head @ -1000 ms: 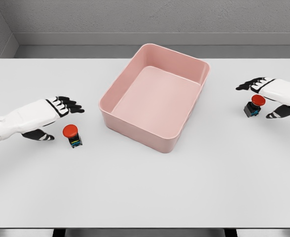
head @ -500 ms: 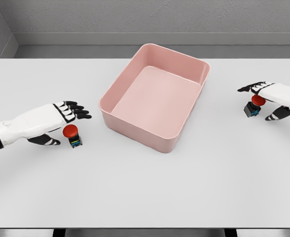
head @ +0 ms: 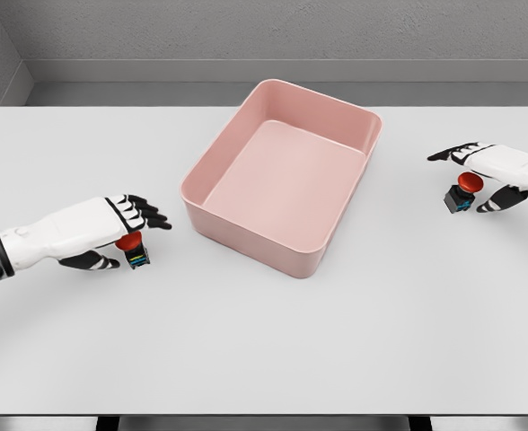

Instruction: Put the industrial switch in the basket with both arms

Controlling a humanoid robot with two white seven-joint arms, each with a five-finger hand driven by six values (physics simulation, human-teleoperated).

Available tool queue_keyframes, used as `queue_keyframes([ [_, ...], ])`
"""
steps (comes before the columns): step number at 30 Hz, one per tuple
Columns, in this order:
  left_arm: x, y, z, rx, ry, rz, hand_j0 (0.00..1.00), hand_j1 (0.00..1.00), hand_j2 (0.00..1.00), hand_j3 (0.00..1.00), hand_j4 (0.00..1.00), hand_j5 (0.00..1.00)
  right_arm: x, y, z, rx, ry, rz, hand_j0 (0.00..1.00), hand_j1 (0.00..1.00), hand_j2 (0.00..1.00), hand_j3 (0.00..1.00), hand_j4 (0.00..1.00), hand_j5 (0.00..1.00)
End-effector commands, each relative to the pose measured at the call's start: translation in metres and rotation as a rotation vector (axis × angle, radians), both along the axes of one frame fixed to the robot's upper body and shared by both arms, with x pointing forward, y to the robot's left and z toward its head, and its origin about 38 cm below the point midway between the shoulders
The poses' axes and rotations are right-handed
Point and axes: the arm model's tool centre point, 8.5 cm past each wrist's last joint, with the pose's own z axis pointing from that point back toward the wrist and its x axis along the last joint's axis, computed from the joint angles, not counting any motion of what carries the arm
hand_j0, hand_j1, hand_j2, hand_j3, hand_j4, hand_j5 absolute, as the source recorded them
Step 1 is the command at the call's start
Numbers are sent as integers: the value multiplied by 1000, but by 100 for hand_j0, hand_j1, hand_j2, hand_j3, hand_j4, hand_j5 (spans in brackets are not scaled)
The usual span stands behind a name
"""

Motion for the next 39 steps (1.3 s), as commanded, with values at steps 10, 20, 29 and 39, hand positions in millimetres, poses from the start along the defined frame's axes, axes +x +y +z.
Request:
queue_keyframes([
  [10,1,3,2,1,2,8,77,77,77,77,77,77,1,3,-4,-1,22,3,75,75,75,75,75,75],
  [20,0,5,-3,6,14,13,76,76,76,76,76,76,-1,-3,-3,-15,23,-5,68,68,68,68,68,68],
  [29,0,7,-4,28,29,13,51,51,51,51,51,51,0,-6,2,-24,7,-11,52,52,52,52,52,52],
  [39,3,9,3,27,18,15,49,49,49,49,49,49,4,-14,22,-32,-13,-26,45,45,45,45,45,45],
])
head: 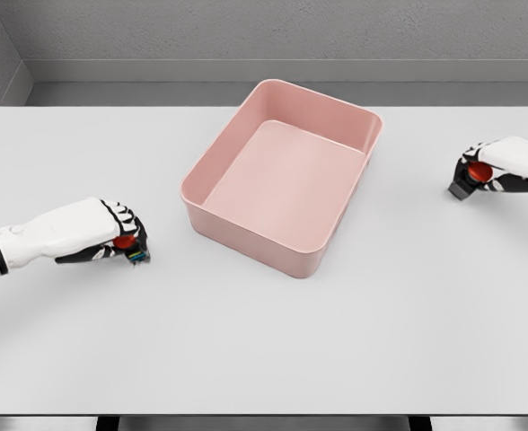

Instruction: Put the industrial switch in the basket with both arms

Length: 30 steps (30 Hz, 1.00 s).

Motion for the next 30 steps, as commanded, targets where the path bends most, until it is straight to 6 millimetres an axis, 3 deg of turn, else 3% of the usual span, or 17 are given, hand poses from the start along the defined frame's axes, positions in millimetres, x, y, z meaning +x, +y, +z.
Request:
queue_keyframes([
  [1,0,1,2,-6,0,2,49,49,49,49,49,49,0,-2,5,3,-4,-6,45,45,45,45,45,45],
  [2,1,1,2,-9,-2,3,49,49,49,49,49,49,0,-1,5,4,-6,-2,45,45,45,45,45,45],
  [5,2,0,7,-10,-14,-2,49,49,49,49,49,49,-2,-1,32,-23,-42,28,45,45,45,45,45,45],
  [17,14,16,48,-35,-76,28,50,50,50,50,50,50,-12,4,68,-67,-97,88,45,45,45,45,45,45],
  [26,26,4,69,-71,-138,10,50,50,50,50,50,50,-21,30,94,-89,-150,184,45,45,45,45,45,45],
  [30,33,-11,75,-112,-165,-11,50,50,50,50,50,50,-24,41,99,-92,-167,219,45,45,45,45,45,45],
])
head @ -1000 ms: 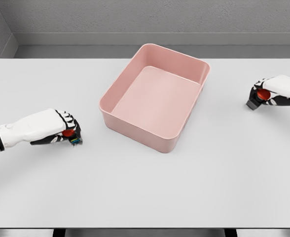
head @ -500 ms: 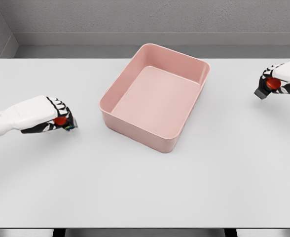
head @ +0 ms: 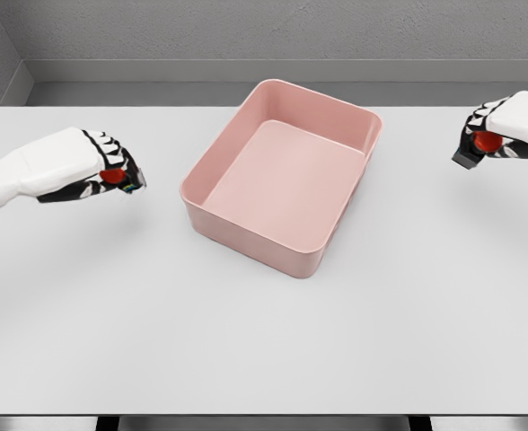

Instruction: Put the industrial switch in the basket with both arms

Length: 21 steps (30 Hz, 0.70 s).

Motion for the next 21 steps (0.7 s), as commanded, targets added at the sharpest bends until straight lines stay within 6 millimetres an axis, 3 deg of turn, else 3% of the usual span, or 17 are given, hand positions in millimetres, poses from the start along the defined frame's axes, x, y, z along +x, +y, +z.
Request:
queue_keyframes([
  [1,1,-8,-4,-28,6,-12,50,50,50,50,50,50,-3,7,5,0,-8,24,45,45,45,45,45,45],
  [8,8,-29,3,-74,-25,-46,50,50,50,50,50,50,-8,23,14,-7,-29,75,45,45,45,45,45,45],
  [13,12,-43,7,-100,-37,-68,50,50,50,50,50,50,-10,24,17,-15,-34,81,45,45,45,45,45,45],
  [16,14,-56,6,-114,-33,-92,50,50,50,50,50,50,-14,31,29,-17,-67,108,45,45,45,45,45,45],
  [21,18,-83,9,-118,-33,-150,51,51,51,51,51,51,-14,37,29,-11,-71,125,45,45,45,45,45,45],
])
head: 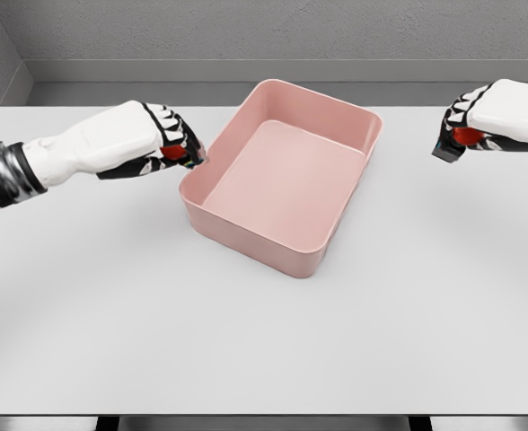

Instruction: Put the industrial switch in the basket with both arms

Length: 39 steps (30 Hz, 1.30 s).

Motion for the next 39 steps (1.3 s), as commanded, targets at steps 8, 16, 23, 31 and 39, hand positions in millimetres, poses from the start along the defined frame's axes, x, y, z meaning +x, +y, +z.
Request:
queue_keyframes([
  [8,3,-48,-6,-19,30,-96,52,52,52,52,52,52,-7,24,9,7,-28,74,45,45,45,45,45,45],
  [16,4,-78,2,-6,19,-162,53,53,53,53,53,53,-5,38,7,22,-25,104,45,45,45,45,45,45],
  [23,10,-95,11,-45,9,-185,100,100,100,100,100,100,-1,53,10,34,-32,134,45,45,45,45,45,45],
  [31,13,-81,24,-74,-16,-152,100,100,100,100,100,100,1,62,12,44,-39,152,45,45,45,45,45,45],
  [39,10,4,24,-36,27,-5,100,100,100,100,100,100,7,89,14,60,-44,203,45,45,45,45,45,45],
])
